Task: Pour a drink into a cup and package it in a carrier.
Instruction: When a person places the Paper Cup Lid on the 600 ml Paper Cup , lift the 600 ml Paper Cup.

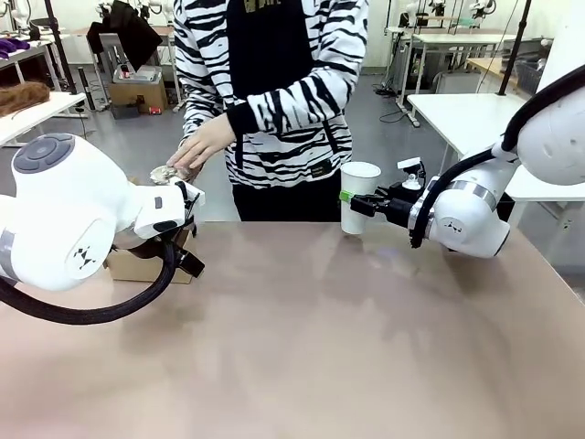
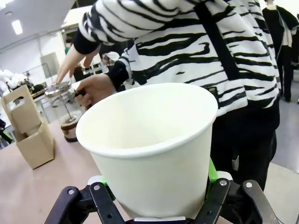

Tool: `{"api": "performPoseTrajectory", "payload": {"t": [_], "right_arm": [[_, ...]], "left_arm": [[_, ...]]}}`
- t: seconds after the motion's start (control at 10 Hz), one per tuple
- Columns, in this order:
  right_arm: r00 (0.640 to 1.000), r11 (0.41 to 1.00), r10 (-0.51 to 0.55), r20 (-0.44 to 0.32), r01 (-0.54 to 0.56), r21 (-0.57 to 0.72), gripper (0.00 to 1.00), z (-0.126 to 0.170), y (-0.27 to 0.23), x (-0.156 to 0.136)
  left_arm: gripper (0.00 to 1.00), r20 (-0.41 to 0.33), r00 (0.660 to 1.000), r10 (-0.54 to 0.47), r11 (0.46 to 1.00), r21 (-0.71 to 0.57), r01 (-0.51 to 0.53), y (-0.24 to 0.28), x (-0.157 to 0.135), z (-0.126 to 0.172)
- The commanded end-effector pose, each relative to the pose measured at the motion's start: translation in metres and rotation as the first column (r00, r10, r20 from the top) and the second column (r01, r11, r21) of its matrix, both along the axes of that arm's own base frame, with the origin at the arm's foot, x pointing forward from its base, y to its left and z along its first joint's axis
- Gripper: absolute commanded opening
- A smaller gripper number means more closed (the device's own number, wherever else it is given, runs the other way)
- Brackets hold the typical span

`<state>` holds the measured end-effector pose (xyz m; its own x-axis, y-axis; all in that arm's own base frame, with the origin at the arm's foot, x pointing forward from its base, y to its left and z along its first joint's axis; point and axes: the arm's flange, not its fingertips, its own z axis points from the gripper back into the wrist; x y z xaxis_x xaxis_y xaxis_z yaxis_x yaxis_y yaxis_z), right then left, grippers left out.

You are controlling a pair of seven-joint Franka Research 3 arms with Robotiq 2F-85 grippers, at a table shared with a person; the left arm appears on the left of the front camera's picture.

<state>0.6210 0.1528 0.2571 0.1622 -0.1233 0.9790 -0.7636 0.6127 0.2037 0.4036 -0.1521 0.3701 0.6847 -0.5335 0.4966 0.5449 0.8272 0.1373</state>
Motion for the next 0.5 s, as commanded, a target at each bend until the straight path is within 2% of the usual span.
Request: {"api": "performPoseTrajectory", "payload": {"t": [0.0,0.4], "right_arm": [[1.0,1.0,-0.006,-0.001,0.006,0.003,0.8,0.0029,0.0022,0.0002],[1.0,1.0,-0.006,-0.001,0.006,0.003,0.8,0.0029,0.0022,0.0002]], "left_arm": [[1.0,0.0,1.0,0.0,1.0,-0.003,0.0,0.0004,-0.0001,0.0004],[1.0,0.0,1.0,0.0,1.0,-0.003,0.0,0.0004,-0.0001,0.0004]]}}
